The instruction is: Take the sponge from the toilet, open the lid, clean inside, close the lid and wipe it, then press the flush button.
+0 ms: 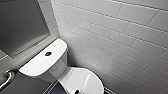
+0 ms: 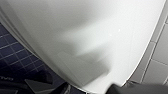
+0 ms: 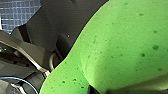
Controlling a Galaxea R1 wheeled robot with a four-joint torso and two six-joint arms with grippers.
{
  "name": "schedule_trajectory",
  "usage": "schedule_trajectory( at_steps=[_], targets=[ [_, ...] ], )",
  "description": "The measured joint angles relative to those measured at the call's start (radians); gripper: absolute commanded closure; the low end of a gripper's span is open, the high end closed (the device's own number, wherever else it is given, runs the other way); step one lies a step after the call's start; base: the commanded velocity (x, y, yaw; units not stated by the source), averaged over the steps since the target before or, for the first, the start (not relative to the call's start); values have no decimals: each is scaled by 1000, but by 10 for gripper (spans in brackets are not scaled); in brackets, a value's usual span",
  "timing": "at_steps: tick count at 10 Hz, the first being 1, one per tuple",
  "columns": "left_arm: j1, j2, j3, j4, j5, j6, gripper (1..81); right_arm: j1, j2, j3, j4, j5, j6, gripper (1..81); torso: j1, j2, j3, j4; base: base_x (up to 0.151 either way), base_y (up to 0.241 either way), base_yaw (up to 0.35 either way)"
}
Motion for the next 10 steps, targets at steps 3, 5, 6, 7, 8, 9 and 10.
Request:
schedule_trajectory(
  at_steps=[3, 5, 6, 7, 8, 9, 10],
  targets=[
    [-6, -52, 87, 0, -2, -7, 10, 0, 0, 0, 0, 0, 0, 811, 0, 0, 0, 0, 0, 0, 0],
    [-8, -95, 161, -1, -25, -19, 10, 0, 2, 0, 0, 0, -1, 811, 0, 0, 0, 0, 0, 0, 0],
    [-8, -111, 188, -1, -31, -21, 10, 0, 3, 0, 0, 0, -3, 811, 0, 0, 2, 0, 0, 0, 0],
    [-5, -120, 202, -3, -30, -23, 10, 0, 2, 0, 0, -1, -3, 811, 0, 0, 13, 0, 0, 0, 0],
    [-3, -128, 215, -4, -33, -24, 10, 1, 3, 0, 0, 0, -3, 811, 0, 0, 21, 0, 0, 0, 0],
    [-2, -136, 231, -4, -39, -25, 10, -1, 2, 0, 0, -2, -3, 811, 0, 0, 25, 0, 0, 0, 0],
    [-2, -148, 256, -5, -47, -25, 10, 0, 3, 0, 0, -2, -3, 811, 0, 0, 24, 0, 0, 0, 0]
  ],
)
